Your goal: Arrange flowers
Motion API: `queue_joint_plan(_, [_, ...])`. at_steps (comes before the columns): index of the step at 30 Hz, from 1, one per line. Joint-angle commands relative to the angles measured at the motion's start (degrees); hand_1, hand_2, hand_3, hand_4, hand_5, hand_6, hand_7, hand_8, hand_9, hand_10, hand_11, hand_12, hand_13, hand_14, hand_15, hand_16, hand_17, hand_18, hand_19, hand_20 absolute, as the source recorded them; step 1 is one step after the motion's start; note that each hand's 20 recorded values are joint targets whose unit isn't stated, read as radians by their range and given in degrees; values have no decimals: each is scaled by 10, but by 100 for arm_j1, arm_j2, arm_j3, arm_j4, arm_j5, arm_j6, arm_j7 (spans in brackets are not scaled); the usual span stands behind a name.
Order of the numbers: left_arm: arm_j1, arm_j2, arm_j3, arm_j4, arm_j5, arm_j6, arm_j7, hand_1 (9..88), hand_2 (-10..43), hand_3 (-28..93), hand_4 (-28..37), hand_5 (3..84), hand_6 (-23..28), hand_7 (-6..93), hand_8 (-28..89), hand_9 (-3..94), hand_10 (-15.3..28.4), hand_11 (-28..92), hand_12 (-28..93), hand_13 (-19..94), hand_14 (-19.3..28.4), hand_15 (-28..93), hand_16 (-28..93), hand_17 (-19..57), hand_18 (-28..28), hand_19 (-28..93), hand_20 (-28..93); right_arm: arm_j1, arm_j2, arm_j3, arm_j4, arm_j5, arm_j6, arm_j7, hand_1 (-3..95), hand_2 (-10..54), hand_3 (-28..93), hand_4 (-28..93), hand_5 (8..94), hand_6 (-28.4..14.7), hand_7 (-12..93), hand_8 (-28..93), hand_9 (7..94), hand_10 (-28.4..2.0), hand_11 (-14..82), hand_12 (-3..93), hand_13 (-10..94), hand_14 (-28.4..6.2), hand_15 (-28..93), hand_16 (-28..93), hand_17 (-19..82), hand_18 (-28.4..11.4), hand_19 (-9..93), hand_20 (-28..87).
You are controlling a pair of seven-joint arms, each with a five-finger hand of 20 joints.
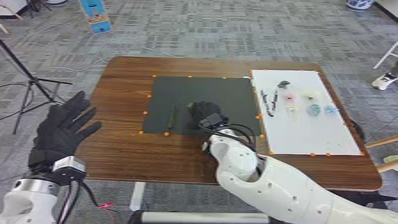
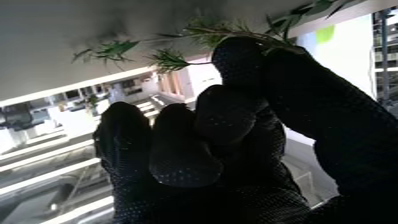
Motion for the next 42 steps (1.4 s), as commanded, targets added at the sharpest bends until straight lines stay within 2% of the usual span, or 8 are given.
queue_joint_plan(1, [10, -28, 12, -6, -38, -43, -36, 258, -80, 578, -283, 267, 22, 163, -89, 217, 95, 128, 163, 183, 127, 113, 55, -109, 220, 396, 92, -96, 21, -74, 241, -150, -174, 93, 372, -95, 850, -16, 696, -14, 529, 293, 784, -98, 584, 548, 723, -100, 870, 421, 422, -227, 932, 709])
queue_joint_plan(20, [37, -50, -19, -11, -51, -26, -30, 262, -75, 570, -283, 267, 22, 162, -89, 217, 96, 127, 163, 183, 129, 116, 56, -109, 220, 395, 93, -201, 168, 92, 35, 103, -1370, 263, 395, -95, 828, -41, 681, -11, 537, 255, 772, -103, 571, 549, 708, -104, 865, 417, 402, -228, 932, 689])
queue_joint_plan(22, [33, -50, -16, -9, -48, -34, -32, 263, -75, 569, -283, 268, 22, 161, -89, 217, 96, 128, 163, 183, 129, 116, 56, -109, 220, 395, 92, -251, 138, 253, -40, 221, -1814, 255, 400, -95, 818, -51, 683, -7, 532, 244, 769, -103, 570, 548, 707, -104, 864, 417, 402, -228, 932, 688])
queue_joint_plan(28, [80, -59, -35, -31, -58, -21, -14, 262, -74, 571, -283, 267, 22, 161, -88, 217, 96, 127, 163, 183, 129, 115, 55, -110, 220, 395, 92, -317, 169, 410, -136, 415, -2042, 151, 365, -95, 784, -147, 686, -5, 471, 209, 749, -116, 613, 432, 697, -105, 848, 418, 398, -232, 932, 673])
queue_joint_plan(32, [114, -59, -44, -48, -66, -17, 1, 265, -72, 566, -283, 268, 23, 161, -88, 217, 97, 127, 163, 183, 129, 114, 55, -110, 221, 395, 92, -393, 225, 517, -257, 486, -2055, 58, 336, -95, 768, -161, 694, -6, 458, 201, 748, -118, 611, 427, 696, -107, 846, 416, 396, -234, 932, 671])
queue_joint_plan(35, [105, -62, -45, -48, -61, -11, -1, 266, -71, 563, -283, 268, 22, 161, -88, 218, 96, 128, 163, 183, 129, 114, 56, -110, 221, 396, 92, -465, 279, 676, -433, 617, -2030, 6, 280, -82, 794, -164, 714, -12, 416, 153, 747, -122, 607, 428, 695, -109, 845, 413, 392, -237, 932, 667])
queue_joint_plan(38, [119, -61, -63, -58, -57, -5, 9, 264, -71, 566, -283, 268, 22, 161, -88, 218, 96, 128, 162, 184, 128, 114, 55, -110, 220, 395, 92, -552, 344, 926, -692, 854, -2222, -66, 240, -52, 802, -155, 726, -14, 427, -65, 746, -125, 603, 429, 694, -113, 844, 410, 391, -237, 932, 666])
queue_joint_plan(42, [123, -71, -68, -66, -58, 9, 15, 267, -69, 560, -283, 267, 22, 161, -88, 218, 97, 128, 162, 184, 129, 115, 55, -110, 221, 396, 92, -769, 410, 1528, -1043, 1571, -2550, -232, 230, -57, 793, -158, 727, -17, 403, -82, 746, -127, 598, 428, 694, -113, 842, 411, 392, -237, 932, 663])
